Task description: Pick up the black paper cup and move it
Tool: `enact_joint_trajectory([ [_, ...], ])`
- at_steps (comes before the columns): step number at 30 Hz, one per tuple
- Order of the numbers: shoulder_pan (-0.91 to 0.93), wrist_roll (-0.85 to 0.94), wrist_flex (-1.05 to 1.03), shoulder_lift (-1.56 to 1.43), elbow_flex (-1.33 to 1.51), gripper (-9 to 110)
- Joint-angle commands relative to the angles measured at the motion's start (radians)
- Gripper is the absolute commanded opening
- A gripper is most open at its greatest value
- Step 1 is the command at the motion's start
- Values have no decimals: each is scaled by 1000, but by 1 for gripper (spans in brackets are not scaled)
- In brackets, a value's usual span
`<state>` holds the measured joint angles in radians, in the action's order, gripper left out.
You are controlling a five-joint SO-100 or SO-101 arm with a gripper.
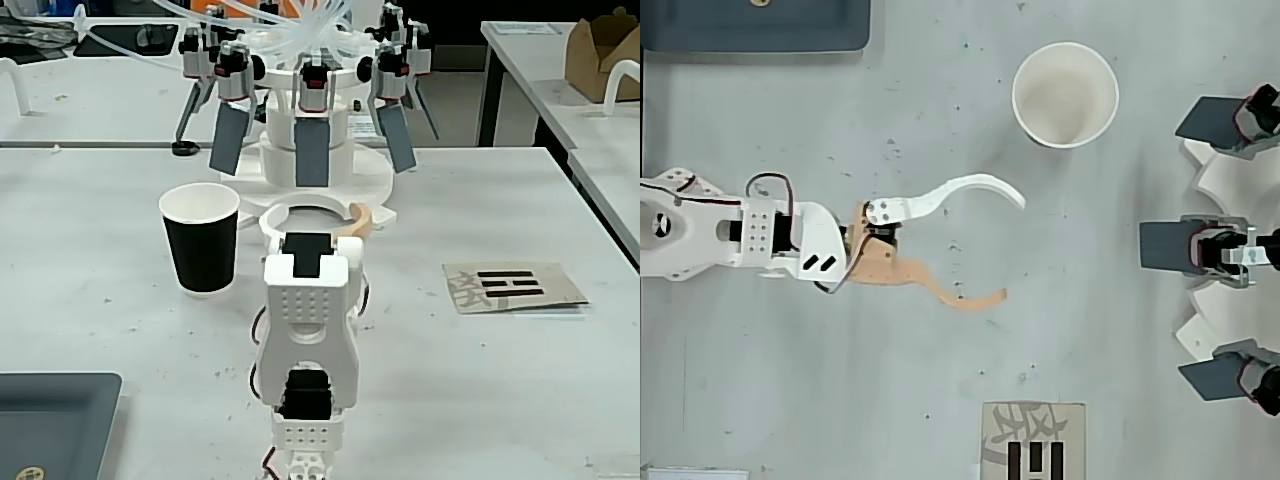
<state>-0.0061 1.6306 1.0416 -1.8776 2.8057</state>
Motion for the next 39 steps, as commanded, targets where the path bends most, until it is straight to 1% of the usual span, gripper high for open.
enact_joint_trajectory([
  [1, 9, -14, 37, -75, 55, 28],
  [11, 9, -94, 144, -130, 204, 38],
  [21, 5, -104, 207, -173, 318, 48],
  [25, -12, -104, 219, -163, 318, 52],
  [31, -72, -101, 222, -101, 295, 54],
  [39, -132, -84, 213, 67, 84, 58],
])
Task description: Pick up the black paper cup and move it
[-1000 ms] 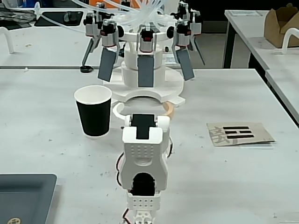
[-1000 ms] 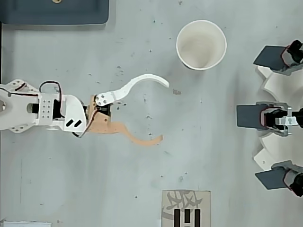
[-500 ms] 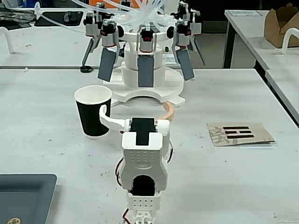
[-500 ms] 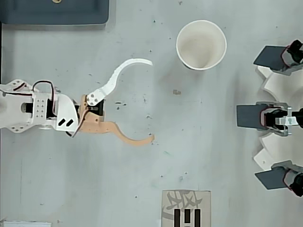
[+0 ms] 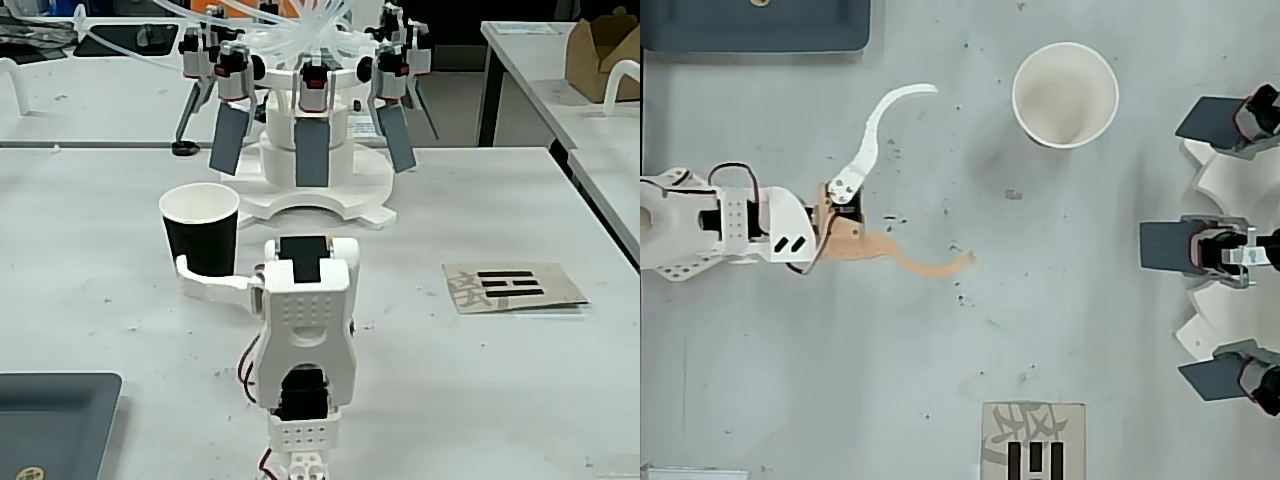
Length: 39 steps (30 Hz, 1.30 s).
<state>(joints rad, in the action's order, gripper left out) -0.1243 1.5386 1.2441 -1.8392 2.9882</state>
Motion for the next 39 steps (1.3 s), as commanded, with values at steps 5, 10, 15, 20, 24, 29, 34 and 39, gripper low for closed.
enact_joint_trajectory([
  [5, -37, 9, -11, 120, -215, 59],
  [10, -63, 12, -29, 196, -293, 60],
  [15, -89, 14, -38, 310, -433, 60],
  [20, -120, 17, -48, 417, -554, 60],
  [24, -140, 15, -61, 499, -650, 60],
  [29, -158, 15, -95, 572, -761, 60],
  [34, -164, 17, -115, 649, -864, 60],
  [39, -178, 18, -141, 704, -956, 59],
])
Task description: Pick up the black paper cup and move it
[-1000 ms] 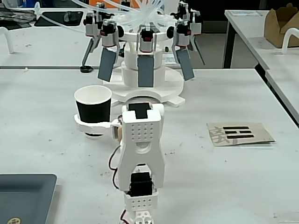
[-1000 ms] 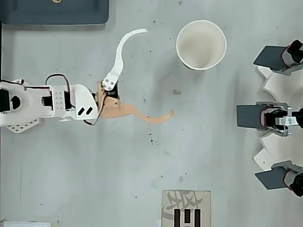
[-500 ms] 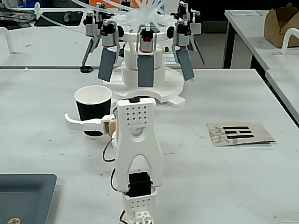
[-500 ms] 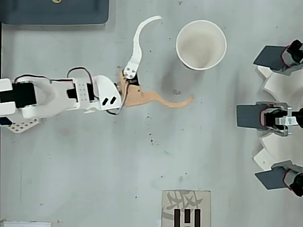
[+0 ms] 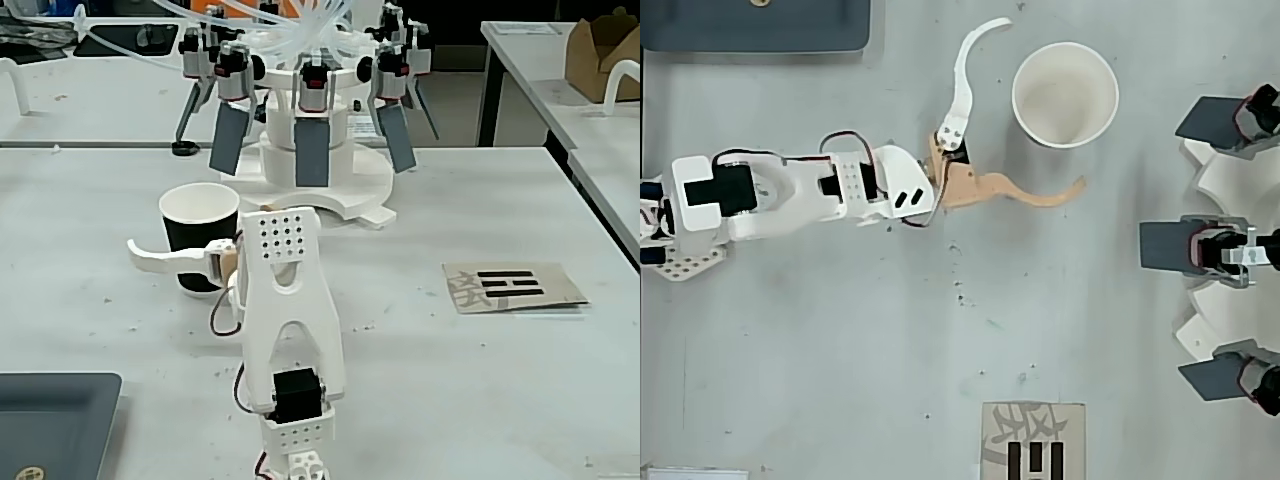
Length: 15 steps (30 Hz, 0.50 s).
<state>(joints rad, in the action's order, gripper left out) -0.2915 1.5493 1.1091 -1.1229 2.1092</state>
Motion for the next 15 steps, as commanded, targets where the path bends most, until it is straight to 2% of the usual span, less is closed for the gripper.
enact_joint_trajectory([
  [1, -14, 8, -11, 0, -95, 59],
  [15, -61, 9, -95, 126, -308, 59],
])
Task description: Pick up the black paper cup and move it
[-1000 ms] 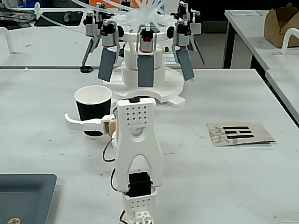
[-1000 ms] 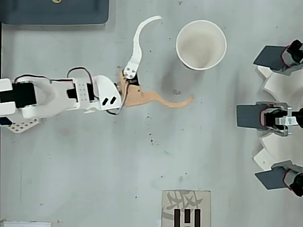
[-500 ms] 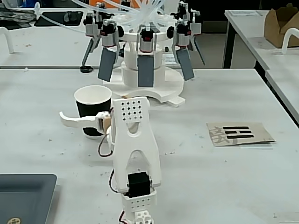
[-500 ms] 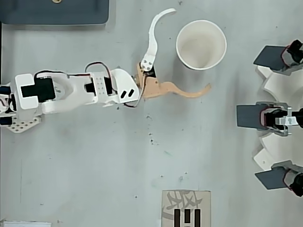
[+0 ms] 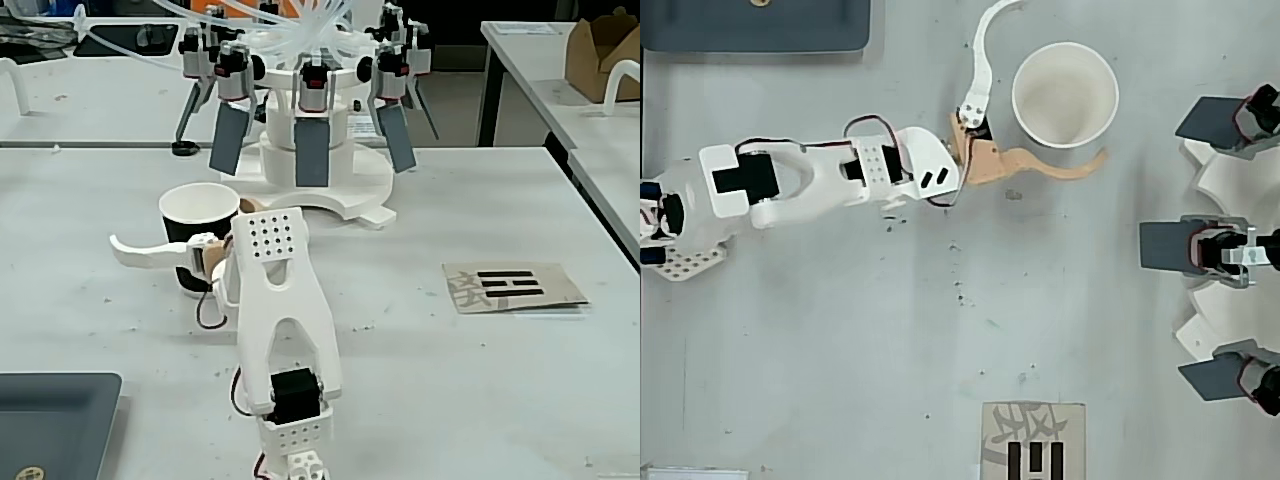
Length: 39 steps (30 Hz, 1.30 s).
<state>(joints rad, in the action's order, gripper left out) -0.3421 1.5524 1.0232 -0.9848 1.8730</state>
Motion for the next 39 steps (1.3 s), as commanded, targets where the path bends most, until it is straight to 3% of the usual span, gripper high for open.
enact_joint_trajectory([
  [1, -14, 6, -17, -6, -86, 59],
  [8, -25, 6, -35, 14, -114, 56],
  [17, -26, -5, -26, 18, -114, 39],
  [39, -26, -12, 3, 18, -112, 17],
])
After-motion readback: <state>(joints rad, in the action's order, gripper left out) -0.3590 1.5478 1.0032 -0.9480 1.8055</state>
